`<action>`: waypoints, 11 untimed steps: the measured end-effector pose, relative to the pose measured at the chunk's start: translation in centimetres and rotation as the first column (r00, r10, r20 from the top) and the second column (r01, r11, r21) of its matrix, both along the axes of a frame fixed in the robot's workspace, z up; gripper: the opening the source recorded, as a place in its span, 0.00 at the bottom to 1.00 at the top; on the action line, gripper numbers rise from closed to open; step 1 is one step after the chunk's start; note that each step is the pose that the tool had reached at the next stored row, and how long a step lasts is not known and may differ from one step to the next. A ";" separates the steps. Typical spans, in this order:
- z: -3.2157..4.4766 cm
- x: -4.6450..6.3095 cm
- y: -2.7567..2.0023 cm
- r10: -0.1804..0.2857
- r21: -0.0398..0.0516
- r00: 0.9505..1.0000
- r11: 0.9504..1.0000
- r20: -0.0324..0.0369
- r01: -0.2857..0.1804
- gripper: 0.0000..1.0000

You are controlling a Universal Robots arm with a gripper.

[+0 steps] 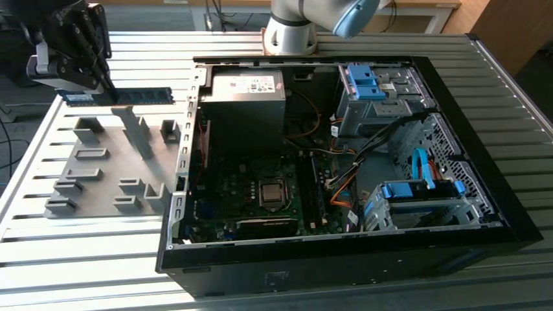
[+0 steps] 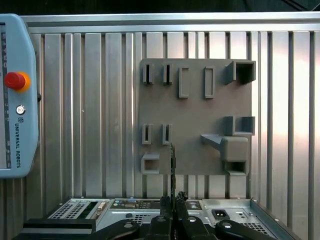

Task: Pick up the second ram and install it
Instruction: 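Pick up the second ram and move it above second insertion slot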

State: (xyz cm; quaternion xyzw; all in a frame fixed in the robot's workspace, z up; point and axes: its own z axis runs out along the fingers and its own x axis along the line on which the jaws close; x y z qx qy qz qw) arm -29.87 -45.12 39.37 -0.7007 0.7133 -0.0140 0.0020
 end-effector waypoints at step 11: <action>-0.01 1.5 0.00 0.000 0.000 1.000 1.000 0.000 0.000 0.14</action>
